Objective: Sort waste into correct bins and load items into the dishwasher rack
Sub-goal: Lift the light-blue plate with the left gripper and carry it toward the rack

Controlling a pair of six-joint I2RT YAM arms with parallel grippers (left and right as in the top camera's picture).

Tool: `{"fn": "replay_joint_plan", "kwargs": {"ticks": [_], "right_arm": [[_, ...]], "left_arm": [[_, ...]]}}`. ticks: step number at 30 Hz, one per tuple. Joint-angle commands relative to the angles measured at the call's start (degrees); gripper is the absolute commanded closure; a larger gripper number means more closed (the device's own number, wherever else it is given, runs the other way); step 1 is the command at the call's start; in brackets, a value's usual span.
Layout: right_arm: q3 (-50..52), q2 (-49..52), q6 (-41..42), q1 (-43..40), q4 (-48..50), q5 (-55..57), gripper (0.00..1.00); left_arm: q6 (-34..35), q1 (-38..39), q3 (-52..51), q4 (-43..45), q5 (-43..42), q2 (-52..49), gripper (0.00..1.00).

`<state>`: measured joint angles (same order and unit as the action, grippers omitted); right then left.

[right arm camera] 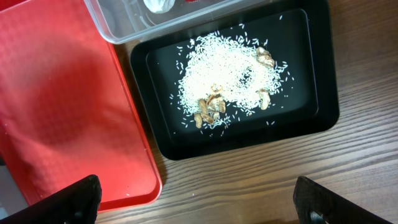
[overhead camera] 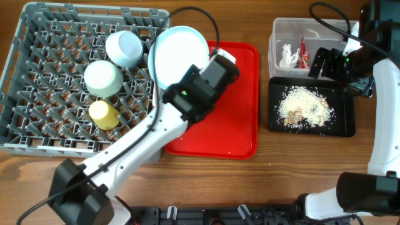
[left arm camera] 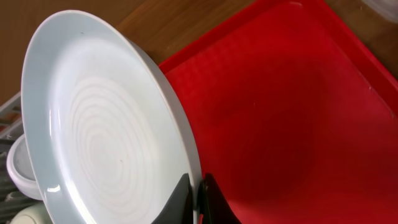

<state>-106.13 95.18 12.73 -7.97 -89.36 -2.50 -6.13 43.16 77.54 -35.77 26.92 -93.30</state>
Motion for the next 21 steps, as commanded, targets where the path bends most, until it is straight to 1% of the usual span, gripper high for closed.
{"fn": "replay_joint_plan", "kwargs": {"ticks": [1,9,16,21], "right_arm": [[-0.26,-0.87,-0.70,0.17,-0.20,0.17,0.00],[-0.26,-0.87,-0.70,0.17,-0.33,0.17,0.00],[-0.26,-0.87,-0.72,0.17,-0.66,0.20,0.00],[-0.26,-0.87,-0.72,0.17,-0.72,0.20,0.00]], "left_arm": [[4.11,-3.04,0.92,0.68,-7.39,3.08,0.96],[8.79,-8.44,0.92,2.82,-16.98,5.22,0.96],[16.57,-16.39,0.92,4.07,-30.16,5.66,0.96],[20.85,-24.30,0.92,5.22,-42.62,5.66,0.96]]}}
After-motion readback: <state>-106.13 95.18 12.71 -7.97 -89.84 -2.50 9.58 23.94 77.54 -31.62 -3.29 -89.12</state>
